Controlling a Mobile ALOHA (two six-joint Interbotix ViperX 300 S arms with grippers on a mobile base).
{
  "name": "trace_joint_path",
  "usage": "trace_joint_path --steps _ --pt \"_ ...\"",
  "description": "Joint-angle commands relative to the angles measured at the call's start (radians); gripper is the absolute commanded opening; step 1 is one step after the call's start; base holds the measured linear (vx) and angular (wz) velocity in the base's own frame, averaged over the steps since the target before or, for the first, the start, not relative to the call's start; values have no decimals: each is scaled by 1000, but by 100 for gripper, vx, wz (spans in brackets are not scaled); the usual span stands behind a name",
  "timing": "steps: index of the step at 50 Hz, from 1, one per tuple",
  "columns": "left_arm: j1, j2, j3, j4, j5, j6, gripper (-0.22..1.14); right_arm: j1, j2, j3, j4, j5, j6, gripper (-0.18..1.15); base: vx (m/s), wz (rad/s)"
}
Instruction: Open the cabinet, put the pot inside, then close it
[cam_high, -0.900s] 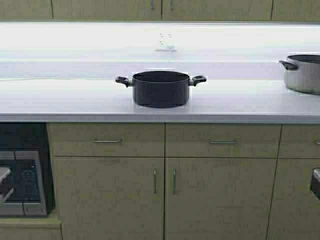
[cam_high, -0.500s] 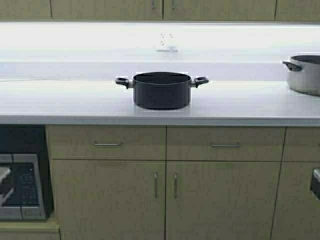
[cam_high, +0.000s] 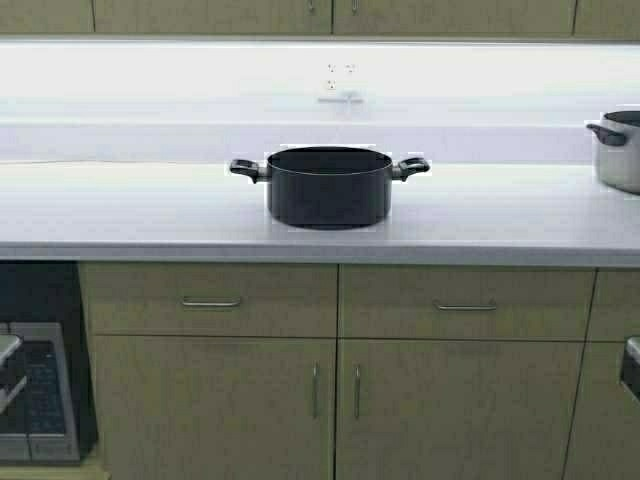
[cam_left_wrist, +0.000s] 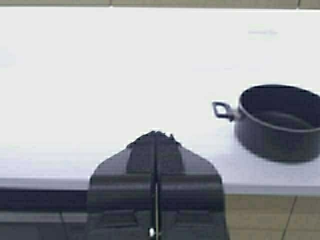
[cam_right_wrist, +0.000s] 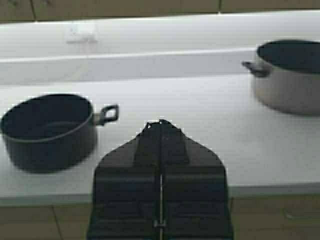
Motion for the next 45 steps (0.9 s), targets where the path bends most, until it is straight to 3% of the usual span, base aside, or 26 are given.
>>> trace_joint_path --steps 1,45 --pt "-2 -18 -11 2 37 -5 2 2 14 -25 -15 -5 0 5 27 -10" --pt "0 34 -15 -3 57 0 3 3 34 -20 -21 -3 5 5 27 2"
